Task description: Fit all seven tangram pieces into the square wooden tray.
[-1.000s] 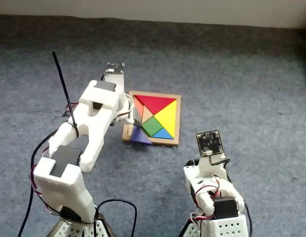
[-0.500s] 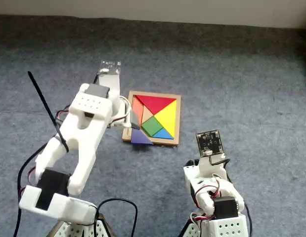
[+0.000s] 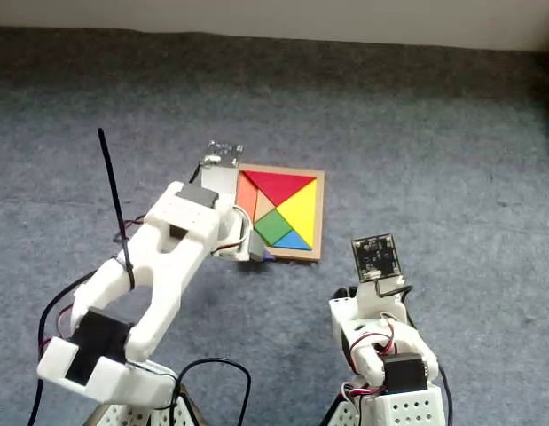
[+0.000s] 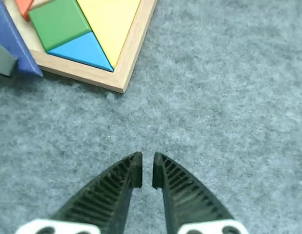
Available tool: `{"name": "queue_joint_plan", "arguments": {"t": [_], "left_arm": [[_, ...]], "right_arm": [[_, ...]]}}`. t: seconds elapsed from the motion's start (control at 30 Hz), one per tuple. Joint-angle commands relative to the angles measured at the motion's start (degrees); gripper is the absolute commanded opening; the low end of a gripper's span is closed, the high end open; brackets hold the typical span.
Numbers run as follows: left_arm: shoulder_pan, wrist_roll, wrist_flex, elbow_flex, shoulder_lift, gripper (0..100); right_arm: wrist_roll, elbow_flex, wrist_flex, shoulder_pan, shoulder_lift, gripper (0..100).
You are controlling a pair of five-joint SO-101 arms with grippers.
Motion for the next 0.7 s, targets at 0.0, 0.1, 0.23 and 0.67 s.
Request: {"name": "queue_joint_plan", "arguments": {"t": [0.0,0.1,0.23,0.67], "left_arm": [[-2.86,0.35,-0.7,-6.81,3.91,31],[-3.74,0.44,1.23,-11.12,7.78,31],[-4.0,0.44,3.6,-16.48,11.65,31],[-4.7,0.35,4.13,-17.98,8.31,31]], "right_arm": [[-0.53,6.81,0.31,0.84,-0.75,5.5],[-0.53,6.81,0.31,0.84,-0.75,5.5],[-0.53,6.81,0.31,0.84,-0.75,5.5],[-0.53,6.81,0.31,0.84,-0.75,5.5]]}}
